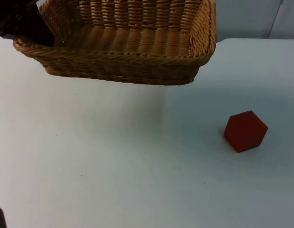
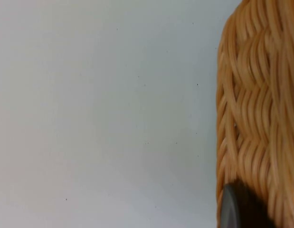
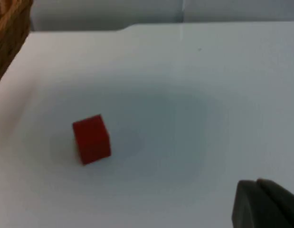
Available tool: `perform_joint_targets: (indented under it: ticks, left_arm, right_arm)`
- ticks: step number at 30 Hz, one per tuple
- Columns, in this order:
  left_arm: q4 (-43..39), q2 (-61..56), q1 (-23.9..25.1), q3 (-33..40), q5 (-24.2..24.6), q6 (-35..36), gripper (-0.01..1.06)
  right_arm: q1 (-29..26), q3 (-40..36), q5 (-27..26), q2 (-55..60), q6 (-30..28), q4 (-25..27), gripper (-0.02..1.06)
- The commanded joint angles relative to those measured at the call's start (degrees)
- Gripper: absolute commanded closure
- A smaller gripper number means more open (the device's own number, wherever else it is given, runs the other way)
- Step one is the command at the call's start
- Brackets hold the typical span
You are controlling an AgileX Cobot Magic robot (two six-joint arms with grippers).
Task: Pick up the basket with the left hand and place the cube into the basket with the right hand.
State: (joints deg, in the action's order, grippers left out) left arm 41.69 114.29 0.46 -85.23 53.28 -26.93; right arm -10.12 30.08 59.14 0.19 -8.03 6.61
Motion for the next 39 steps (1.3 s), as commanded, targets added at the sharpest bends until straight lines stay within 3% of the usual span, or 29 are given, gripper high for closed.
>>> perform_joint_targets:
  ticks: [1,2,3,4,7,23,27,33,39]
  left_arm:
    - [2.62,-1.14,-0.17,0.03,-0.02,0.11,1.05]
    - [2.62,-1.14,-0.17,0.03,-0.26,0.11,1.05]
    - [2.62,-1.14,-0.17,0.03,-0.26,0.11,1.05]
    - [2.62,-1.14,-0.17,0.03,-0.76,0.11,1.05]
    - [2.62,-1.14,-0.17,0.03,-2.55,0.11,1.05]
    - [2.62,-1.14,-0.17,0.03,-9.87,0.11,1.05]
    - [2.62,-1.14,-0.17,0.03,-11.90,0.11,1.05]
    - [2.62,-1.14,-0.17,0.03,-12.32,0.11,1.05]
    - [2.62,-1.14,-0.17,0.03,-12.68,0.11,1.05]
  right_arm:
    - [-1.29,1.00,-6.32,-0.02,0.45,-0.70,1.04]
    - [-1.33,1.00,-13.12,0.75,0.45,-0.44,1.04]
    - [-1.33,1.00,-13.12,0.75,0.45,-0.44,1.04]
    - [-1.33,1.00,-22.14,2.52,0.45,-0.44,1.04]
    - [-1.33,1.00,-32.24,7.12,0.45,-0.69,1.04]
    - [-1.33,1.00,-47.24,31.20,0.45,-0.56,1.04]
    - [-1.33,1.00,-56.28,39.30,0.45,-0.56,1.04]
    - [0.26,2.67,-58.16,48.29,0.56,-0.56,1.04]
    - [5.62,8.57,-52.00,60.74,0.56,-0.74,1.04]
